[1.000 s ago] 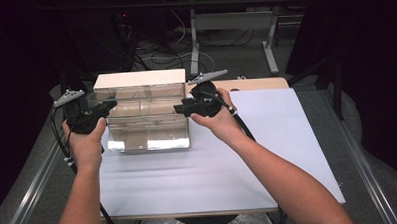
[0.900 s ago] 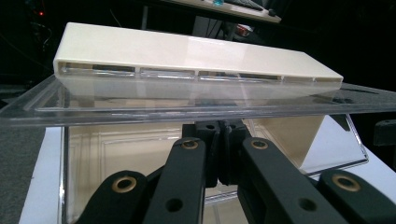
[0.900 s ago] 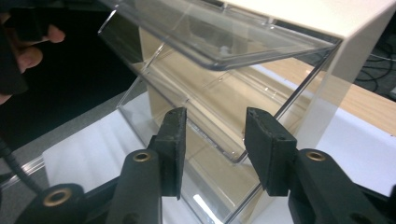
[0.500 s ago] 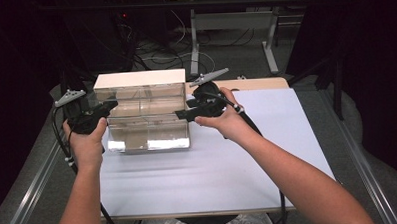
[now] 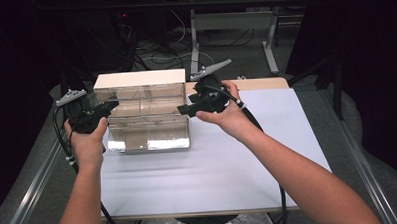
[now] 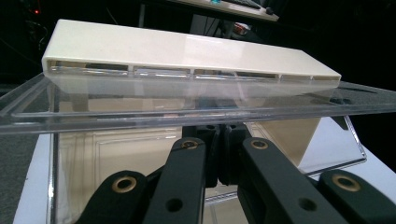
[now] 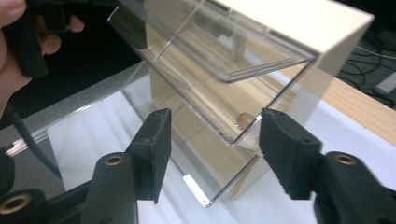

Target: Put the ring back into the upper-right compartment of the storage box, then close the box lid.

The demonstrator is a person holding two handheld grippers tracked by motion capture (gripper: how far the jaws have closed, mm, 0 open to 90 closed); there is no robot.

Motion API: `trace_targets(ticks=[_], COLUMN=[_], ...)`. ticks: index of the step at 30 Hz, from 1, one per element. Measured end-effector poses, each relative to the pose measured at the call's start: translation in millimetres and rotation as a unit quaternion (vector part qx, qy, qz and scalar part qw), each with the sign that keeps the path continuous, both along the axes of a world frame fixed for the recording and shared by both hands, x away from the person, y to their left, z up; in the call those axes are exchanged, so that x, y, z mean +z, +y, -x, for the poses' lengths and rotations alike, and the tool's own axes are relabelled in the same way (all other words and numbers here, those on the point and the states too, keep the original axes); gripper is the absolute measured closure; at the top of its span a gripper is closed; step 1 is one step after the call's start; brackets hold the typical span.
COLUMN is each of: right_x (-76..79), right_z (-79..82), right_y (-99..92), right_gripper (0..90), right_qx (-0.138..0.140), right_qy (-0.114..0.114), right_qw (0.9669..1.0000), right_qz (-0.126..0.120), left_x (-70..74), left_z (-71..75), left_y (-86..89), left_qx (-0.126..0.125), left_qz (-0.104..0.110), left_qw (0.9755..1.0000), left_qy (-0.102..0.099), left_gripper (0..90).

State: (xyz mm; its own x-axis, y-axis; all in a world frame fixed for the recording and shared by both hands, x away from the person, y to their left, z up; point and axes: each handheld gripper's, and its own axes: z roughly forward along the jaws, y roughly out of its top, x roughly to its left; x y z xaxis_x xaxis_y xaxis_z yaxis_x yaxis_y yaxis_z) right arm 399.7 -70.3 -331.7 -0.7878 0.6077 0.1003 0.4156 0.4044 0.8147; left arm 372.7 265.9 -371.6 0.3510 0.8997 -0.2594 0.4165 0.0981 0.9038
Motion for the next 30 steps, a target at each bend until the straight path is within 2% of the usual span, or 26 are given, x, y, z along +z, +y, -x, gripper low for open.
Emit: trace_targets(ticks=[3,6,12,17,22,24,30], right_x=[3.8,6.0,14.8,21.5,24.4,24.2,21.2], right_z=[-2.4,-5.2,-2.0,-2.0,-4.1,-5.2,-10.1], right_y=[-1.7,-1.6,2.3,2.5,5.6,8.0,13.1], right_gripper=[51.8,55.1,57.6,78.6,89.8,90.0,90.0], right_qx=[-0.005,0.007,-0.019,-0.027,-0.029,-0.032,-0.036], right_qy=[0.005,0.012,0.004,-0.004,-0.017,-0.024,-0.023], right_qw=[0.9999,0.9998,0.9998,0.9994,0.9991,0.9988,0.9989], right_qz=[-0.009,-0.017,-0.007,-0.022,-0.027,-0.027,-0.022], left_x=[0.1,-0.2,-0.7,-2.2,-3.3,-3.8,-5.4], left_z=[0.1,0.2,1.2,1.7,1.9,2.0,3.0], left_y=[-0.2,-0.9,-0.7,-1.8,-2.0,-2.1,-2.5], left_qx=[0.001,0.001,0.001,0.003,0.003,0.003,0.002], left_qz=[0.000,-0.001,-0.006,-0.001,-0.003,-0.003,-0.005], left_qw=[1.0000,1.0000,1.0000,1.0000,1.0000,1.0000,0.9999], left_qy=[0.000,0.000,0.003,0.005,0.006,0.008,0.014], left_gripper=[90.0,90.0,90.0,90.0,90.0,90.0,90.0])
